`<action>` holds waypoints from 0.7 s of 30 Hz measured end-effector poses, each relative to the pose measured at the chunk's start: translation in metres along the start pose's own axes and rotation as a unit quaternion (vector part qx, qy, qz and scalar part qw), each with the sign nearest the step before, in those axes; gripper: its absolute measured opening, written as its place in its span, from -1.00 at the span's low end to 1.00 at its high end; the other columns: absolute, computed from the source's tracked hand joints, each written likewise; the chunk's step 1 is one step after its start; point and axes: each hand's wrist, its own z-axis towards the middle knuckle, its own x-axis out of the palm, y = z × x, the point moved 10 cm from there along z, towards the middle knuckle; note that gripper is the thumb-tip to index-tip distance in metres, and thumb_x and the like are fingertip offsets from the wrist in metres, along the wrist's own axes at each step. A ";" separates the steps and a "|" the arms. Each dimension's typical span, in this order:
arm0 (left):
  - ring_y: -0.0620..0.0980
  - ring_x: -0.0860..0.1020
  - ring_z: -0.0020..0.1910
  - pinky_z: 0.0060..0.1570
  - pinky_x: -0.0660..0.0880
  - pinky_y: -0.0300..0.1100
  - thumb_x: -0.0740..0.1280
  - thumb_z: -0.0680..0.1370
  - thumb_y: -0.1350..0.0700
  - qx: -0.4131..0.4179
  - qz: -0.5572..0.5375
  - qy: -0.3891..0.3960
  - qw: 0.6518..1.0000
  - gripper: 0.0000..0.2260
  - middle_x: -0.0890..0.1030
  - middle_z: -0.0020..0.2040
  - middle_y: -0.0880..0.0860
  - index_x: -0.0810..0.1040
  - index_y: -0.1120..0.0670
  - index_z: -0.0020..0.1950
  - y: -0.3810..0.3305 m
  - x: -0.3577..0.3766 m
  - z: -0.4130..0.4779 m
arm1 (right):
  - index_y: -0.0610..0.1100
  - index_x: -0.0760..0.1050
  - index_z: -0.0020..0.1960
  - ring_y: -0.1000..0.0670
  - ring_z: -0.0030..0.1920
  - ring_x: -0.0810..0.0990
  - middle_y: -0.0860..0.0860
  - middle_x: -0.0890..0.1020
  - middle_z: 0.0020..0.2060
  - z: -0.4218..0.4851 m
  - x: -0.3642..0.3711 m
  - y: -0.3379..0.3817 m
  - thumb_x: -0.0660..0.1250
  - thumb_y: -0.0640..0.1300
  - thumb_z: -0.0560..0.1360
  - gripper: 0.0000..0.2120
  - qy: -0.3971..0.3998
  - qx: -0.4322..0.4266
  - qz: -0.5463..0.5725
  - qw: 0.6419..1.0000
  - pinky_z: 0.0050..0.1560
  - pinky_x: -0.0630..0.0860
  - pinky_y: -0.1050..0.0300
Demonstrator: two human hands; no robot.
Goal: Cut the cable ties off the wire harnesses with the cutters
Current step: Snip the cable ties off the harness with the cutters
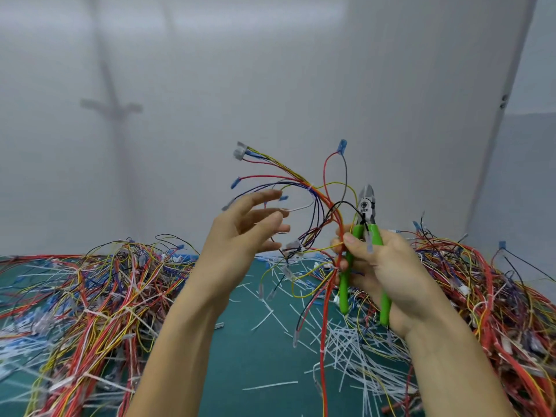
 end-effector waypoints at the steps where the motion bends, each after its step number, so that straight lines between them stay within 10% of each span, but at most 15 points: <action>1: -0.12 0.66 -0.08 -0.20 0.55 -0.32 0.37 0.56 0.15 -0.003 0.023 0.008 1.000 -0.80 0.69 -0.01 0.01 0.63 -0.07 0.15 0.000 0.001 -0.001 | -0.20 0.55 0.01 0.04 -0.34 0.48 -0.07 0.59 -0.26 -0.001 0.001 0.000 0.23 -0.27 0.62 -0.88 0.004 0.000 -0.003 1.000 -0.37 0.50 0.16; 7: -0.17 0.43 -0.30 -0.15 0.44 -0.20 0.48 0.45 0.01 0.029 0.174 -0.011 0.984 -0.95 0.55 -0.31 -0.06 0.69 -0.05 -0.20 -0.006 0.001 -0.001 | -0.18 0.55 -0.03 0.05 -0.37 0.50 -0.06 0.59 -0.27 -0.002 0.009 -0.001 0.23 -0.27 0.62 -0.87 0.022 -0.001 -0.025 0.999 -0.38 0.52 0.16; 16: -0.07 0.66 -0.35 -0.40 0.55 -0.28 0.44 0.50 0.05 0.007 0.025 -0.106 0.994 -0.86 0.61 -0.34 -0.07 0.58 0.08 -0.19 -0.012 -0.029 -0.004 | -0.19 0.55 0.02 0.05 -0.38 0.48 -0.05 0.58 -0.29 0.000 0.000 -0.002 0.22 -0.28 0.62 -0.87 -0.009 0.010 0.050 0.999 -0.42 0.49 0.19; 21: 0.08 0.72 -0.15 -0.30 0.59 -0.28 0.47 0.40 -0.19 -0.118 0.038 0.077 0.989 -0.63 0.73 -0.13 0.08 0.66 0.12 -0.12 0.012 -0.002 -0.011 | -0.20 0.55 -0.02 0.05 -0.42 0.49 -0.06 0.58 -0.31 -0.002 0.002 0.002 0.22 -0.29 0.61 -0.86 -0.007 0.010 0.101 0.995 -0.46 0.50 0.19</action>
